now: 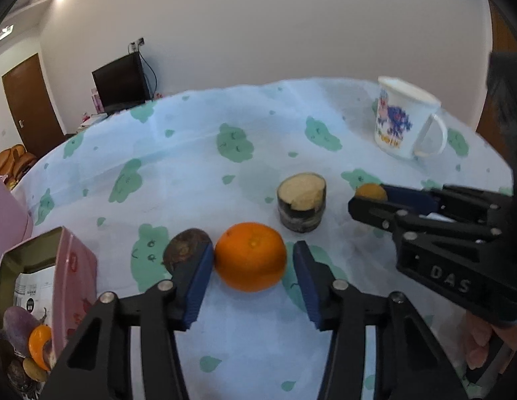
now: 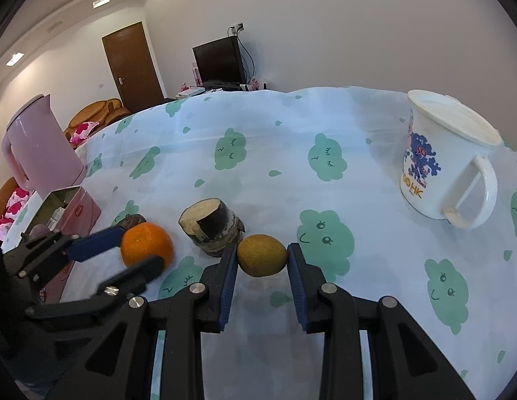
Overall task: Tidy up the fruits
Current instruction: 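Close the left gripper on the orange while the right grasps the small yellow fruit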
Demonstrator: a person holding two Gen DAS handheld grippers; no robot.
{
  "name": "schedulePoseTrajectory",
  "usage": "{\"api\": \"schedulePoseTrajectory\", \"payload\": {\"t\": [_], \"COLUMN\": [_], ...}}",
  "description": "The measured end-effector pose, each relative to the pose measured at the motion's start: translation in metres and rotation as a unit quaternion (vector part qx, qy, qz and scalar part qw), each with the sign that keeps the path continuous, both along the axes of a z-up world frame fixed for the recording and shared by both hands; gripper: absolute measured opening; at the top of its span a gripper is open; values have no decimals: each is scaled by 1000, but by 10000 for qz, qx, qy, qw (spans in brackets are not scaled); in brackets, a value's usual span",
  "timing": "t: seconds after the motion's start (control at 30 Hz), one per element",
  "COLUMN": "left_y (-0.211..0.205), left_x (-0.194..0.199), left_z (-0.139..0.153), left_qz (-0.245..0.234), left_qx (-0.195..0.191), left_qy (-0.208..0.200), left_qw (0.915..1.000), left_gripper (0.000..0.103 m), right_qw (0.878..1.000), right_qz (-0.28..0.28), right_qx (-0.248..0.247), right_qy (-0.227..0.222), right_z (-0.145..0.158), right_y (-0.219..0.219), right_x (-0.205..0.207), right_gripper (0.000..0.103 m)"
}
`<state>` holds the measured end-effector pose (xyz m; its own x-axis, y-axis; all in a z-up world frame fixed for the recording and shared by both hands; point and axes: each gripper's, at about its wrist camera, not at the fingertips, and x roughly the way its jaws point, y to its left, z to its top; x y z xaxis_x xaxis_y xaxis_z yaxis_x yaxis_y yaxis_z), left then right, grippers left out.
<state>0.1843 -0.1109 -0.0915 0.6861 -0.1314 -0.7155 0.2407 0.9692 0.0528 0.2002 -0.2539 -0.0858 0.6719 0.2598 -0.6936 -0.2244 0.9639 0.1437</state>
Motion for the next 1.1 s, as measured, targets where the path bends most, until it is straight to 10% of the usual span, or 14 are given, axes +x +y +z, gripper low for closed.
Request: {"api": "schedulePoseTrajectory", "payload": {"t": [1.1], "left_y": [12], "left_x": [-24], "left_z": [21], "left_qz": [86], "left_qx": [-323], "left_qy": [-805], "left_qw": [9962], "left_gripper": [47], "right_qw": [9953], "right_qz": [3], "right_qx": [-1], "right_qy": [-973], "right_z": [23], "right_y": [-1], "right_x": [-31], "right_gripper": [32]}}
